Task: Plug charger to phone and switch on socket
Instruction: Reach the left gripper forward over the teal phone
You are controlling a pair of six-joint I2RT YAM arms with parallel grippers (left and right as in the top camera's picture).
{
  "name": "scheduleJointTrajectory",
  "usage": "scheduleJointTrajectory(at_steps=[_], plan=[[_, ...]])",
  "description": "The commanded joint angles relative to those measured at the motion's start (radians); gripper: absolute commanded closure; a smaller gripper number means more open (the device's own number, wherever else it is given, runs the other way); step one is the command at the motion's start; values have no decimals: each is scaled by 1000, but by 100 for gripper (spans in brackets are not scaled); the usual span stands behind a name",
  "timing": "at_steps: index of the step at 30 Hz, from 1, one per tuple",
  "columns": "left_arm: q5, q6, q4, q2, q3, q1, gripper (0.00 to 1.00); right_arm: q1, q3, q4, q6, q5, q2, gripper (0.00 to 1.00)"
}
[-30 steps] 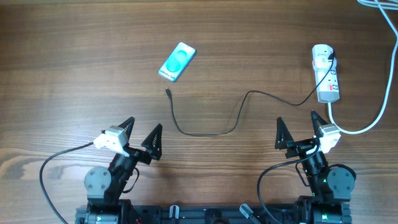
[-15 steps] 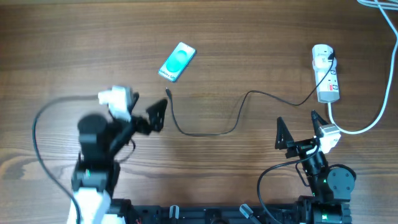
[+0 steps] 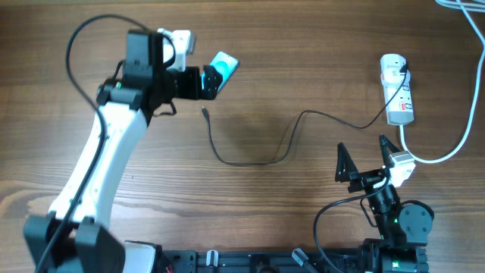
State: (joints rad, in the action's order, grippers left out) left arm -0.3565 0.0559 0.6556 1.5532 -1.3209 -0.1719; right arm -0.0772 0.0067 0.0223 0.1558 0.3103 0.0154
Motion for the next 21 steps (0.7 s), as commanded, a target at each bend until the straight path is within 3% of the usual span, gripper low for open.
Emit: scheduleJointTrajectory(at_steps=[1, 21], plan=[[81, -81, 60, 79, -106, -16, 0, 2, -2, 2, 1, 1, -11, 1], [77, -74, 29, 81, -106, -16, 0, 2, -2, 2, 2, 1, -11, 0]])
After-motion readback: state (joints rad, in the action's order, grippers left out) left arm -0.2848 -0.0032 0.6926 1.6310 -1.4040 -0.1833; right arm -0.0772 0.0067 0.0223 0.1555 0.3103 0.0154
